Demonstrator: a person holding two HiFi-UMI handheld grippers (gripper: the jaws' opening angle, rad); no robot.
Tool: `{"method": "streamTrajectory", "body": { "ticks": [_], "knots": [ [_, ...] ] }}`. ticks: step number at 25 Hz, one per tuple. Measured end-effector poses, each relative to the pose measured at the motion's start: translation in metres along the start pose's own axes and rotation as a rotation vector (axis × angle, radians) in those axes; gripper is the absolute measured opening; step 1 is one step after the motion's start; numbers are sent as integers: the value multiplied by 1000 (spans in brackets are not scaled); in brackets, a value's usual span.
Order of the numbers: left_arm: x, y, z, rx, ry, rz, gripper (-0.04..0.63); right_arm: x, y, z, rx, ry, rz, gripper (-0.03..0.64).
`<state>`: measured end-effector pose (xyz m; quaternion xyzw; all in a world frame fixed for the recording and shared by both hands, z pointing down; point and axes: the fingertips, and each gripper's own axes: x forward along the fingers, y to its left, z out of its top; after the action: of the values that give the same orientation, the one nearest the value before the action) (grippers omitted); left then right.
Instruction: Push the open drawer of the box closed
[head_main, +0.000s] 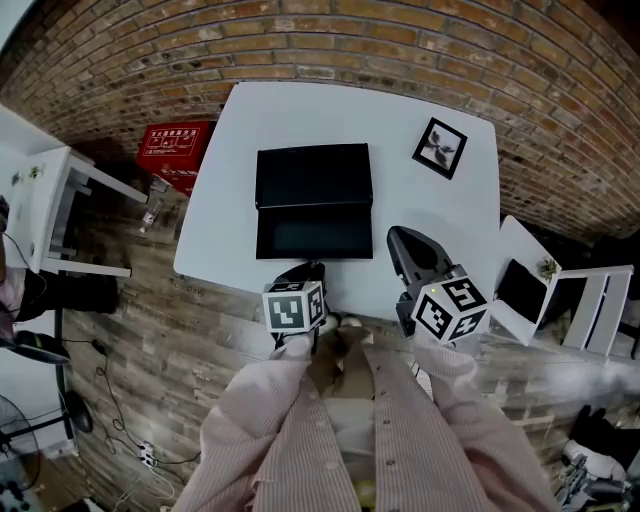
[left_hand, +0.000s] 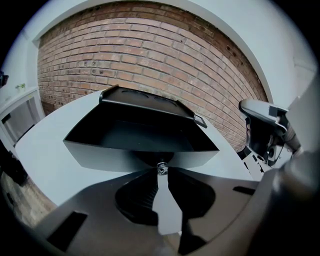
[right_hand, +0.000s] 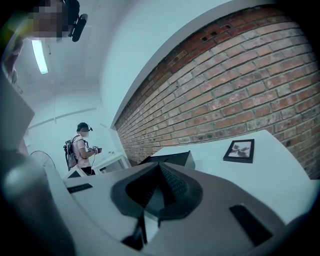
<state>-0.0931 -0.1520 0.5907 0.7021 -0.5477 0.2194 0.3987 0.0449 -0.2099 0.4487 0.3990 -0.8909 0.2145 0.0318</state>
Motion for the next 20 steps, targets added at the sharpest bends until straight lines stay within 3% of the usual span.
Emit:
{"method": "streamTrajectory", "body": {
  "ticks": [20],
  "knots": [
    [10, 3, 14, 13, 9, 2, 57, 12, -5, 5, 0, 0, -13, 3]
  ]
}}
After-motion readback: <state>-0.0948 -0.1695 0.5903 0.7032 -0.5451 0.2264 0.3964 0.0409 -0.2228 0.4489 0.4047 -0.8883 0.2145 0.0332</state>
